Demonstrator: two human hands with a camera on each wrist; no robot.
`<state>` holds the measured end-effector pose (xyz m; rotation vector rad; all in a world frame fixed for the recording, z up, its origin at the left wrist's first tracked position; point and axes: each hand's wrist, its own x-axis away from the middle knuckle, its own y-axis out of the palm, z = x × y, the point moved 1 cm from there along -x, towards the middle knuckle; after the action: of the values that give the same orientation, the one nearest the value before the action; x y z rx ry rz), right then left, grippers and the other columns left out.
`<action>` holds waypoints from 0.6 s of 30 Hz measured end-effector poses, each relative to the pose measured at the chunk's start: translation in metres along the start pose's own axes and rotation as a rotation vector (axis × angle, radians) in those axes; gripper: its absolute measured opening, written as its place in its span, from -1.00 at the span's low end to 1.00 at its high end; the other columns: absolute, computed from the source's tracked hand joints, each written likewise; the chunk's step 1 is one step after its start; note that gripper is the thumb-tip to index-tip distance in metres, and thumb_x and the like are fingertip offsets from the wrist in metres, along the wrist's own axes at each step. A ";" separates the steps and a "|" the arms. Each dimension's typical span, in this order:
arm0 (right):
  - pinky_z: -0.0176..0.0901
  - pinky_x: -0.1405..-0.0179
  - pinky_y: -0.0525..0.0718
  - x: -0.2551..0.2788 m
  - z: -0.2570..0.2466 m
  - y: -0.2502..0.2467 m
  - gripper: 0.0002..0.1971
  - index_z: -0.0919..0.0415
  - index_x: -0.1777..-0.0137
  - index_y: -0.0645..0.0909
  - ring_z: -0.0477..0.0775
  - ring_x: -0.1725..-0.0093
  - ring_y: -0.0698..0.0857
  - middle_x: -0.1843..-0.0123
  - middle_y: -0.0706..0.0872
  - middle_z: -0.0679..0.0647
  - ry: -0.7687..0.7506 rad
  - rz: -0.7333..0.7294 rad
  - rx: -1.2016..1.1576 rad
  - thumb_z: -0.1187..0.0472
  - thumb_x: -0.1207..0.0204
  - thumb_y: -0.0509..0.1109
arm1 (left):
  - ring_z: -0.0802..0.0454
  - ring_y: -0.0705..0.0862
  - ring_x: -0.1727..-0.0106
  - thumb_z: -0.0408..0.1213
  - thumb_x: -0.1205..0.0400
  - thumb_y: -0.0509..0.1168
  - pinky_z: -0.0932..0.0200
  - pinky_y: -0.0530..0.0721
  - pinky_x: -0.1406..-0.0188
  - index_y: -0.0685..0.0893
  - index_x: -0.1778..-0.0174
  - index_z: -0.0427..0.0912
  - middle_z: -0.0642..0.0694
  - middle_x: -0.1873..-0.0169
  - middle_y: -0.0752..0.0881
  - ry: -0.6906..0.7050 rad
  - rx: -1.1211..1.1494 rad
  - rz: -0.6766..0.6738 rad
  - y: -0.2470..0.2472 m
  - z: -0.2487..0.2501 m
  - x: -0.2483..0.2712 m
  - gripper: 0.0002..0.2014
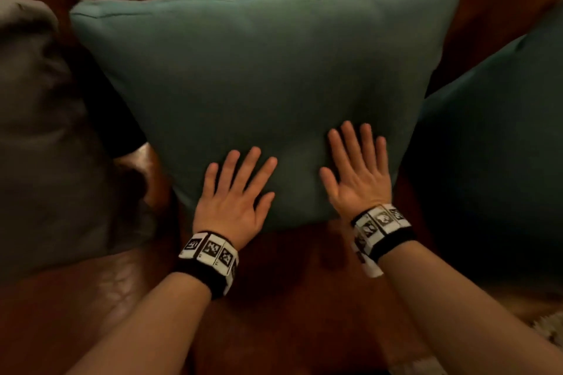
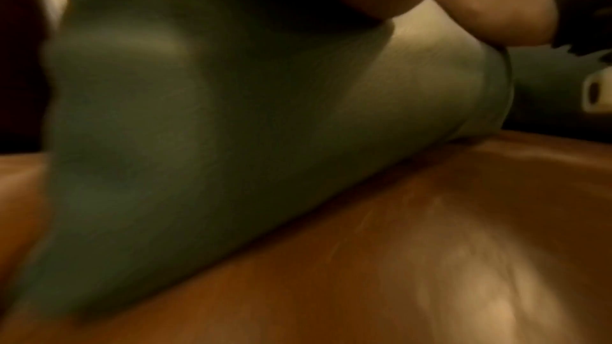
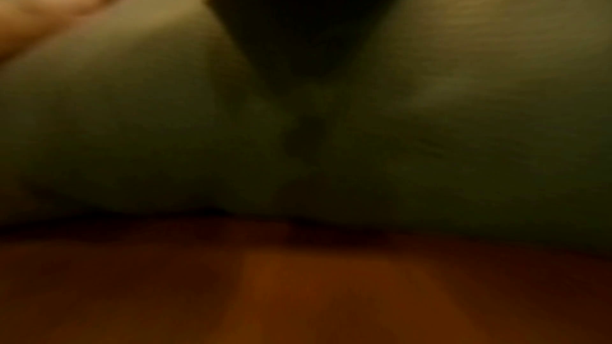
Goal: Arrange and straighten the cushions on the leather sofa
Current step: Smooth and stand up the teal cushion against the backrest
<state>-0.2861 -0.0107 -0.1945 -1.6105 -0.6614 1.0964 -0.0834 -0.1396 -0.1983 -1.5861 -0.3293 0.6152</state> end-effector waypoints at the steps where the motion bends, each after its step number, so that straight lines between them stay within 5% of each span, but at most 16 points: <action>1: 0.22 -0.69 -0.05 0.008 0.011 0.001 -0.35 -0.11 -0.72 -0.19 0.01 -0.73 -0.21 -0.69 0.13 -0.03 0.044 -0.036 -0.003 -0.19 -0.71 -0.03 | -0.15 -0.02 -0.64 0.13 -0.65 0.00 -0.09 -0.37 -0.63 -0.03 -0.66 0.13 0.01 -0.68 0.03 -0.002 0.004 -0.035 0.003 -0.007 0.008 -0.34; 4: 0.31 -0.65 -0.03 0.028 0.030 -0.002 -0.37 -0.17 -0.67 -0.40 0.01 -0.70 -0.36 -0.71 -0.06 -0.03 0.213 -0.162 -0.029 -0.25 -0.70 -0.24 | -0.23 0.15 -0.62 0.13 -0.63 0.02 -0.15 -0.30 -0.65 0.05 -0.65 0.07 -0.05 -0.62 0.20 -0.044 -0.003 -0.148 0.010 -0.027 0.034 -0.35; 7: 0.28 -0.66 -0.06 0.034 0.024 -0.023 -0.34 -0.14 -0.68 -0.39 0.04 -0.71 -0.35 -0.73 -0.23 -0.08 0.249 -0.168 -0.049 -0.18 -0.72 -0.10 | -0.22 -0.18 -0.73 0.10 -0.66 0.00 -0.25 -0.17 -0.66 -0.05 -0.67 0.01 -0.09 -0.72 -0.02 -0.105 0.003 -0.174 0.002 -0.033 0.055 -0.33; 9: 0.28 -0.68 -0.06 0.034 0.002 -0.038 -0.30 -0.06 -0.72 -0.27 0.10 -0.73 -0.26 -0.75 -0.26 -0.07 0.116 -0.072 -0.061 -0.11 -0.71 0.03 | -0.22 -0.26 -0.71 0.08 -0.67 0.01 -0.26 -0.15 -0.66 -0.07 -0.69 -0.02 -0.13 -0.71 -0.02 -0.115 0.054 -0.127 -0.014 -0.020 0.057 -0.31; 11: 0.32 -0.67 0.01 0.032 -0.027 -0.036 -0.31 -0.02 -0.74 -0.08 0.16 -0.74 -0.14 -0.77 -0.19 -0.03 -0.109 -0.018 -0.056 -0.10 -0.70 0.13 | -0.27 -0.14 -0.70 0.07 -0.68 0.05 -0.24 -0.15 -0.66 -0.03 -0.72 0.00 -0.15 -0.70 0.03 -0.017 0.098 -0.072 -0.023 0.003 0.045 -0.30; 15: 0.28 -0.67 -0.06 0.046 -0.029 -0.005 -0.33 -0.05 -0.72 0.05 0.15 -0.74 -0.04 -0.75 0.02 -0.06 -0.419 -0.212 0.098 -0.09 -0.67 0.21 | -0.13 -0.30 -0.71 0.08 -0.67 0.13 -0.14 -0.25 -0.67 -0.09 -0.72 0.07 0.03 -0.71 -0.24 0.260 0.042 -0.139 -0.004 0.005 0.027 -0.25; 18: 0.21 -0.69 -0.19 0.067 0.013 -0.006 -0.38 -0.06 -0.73 0.05 0.10 -0.74 -0.18 -0.74 0.01 -0.09 -0.576 -0.441 0.217 -0.01 -0.66 0.06 | -0.05 -0.39 -0.68 0.01 -0.67 0.08 -0.11 -0.29 -0.67 -0.02 -0.71 0.15 0.07 -0.71 -0.20 0.442 -0.016 -0.307 0.008 -0.027 0.043 -0.32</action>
<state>-0.2683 0.0531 -0.2118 -0.8935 -1.1661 1.2457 -0.0346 -0.1393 -0.2136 -1.5968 -0.2371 0.0202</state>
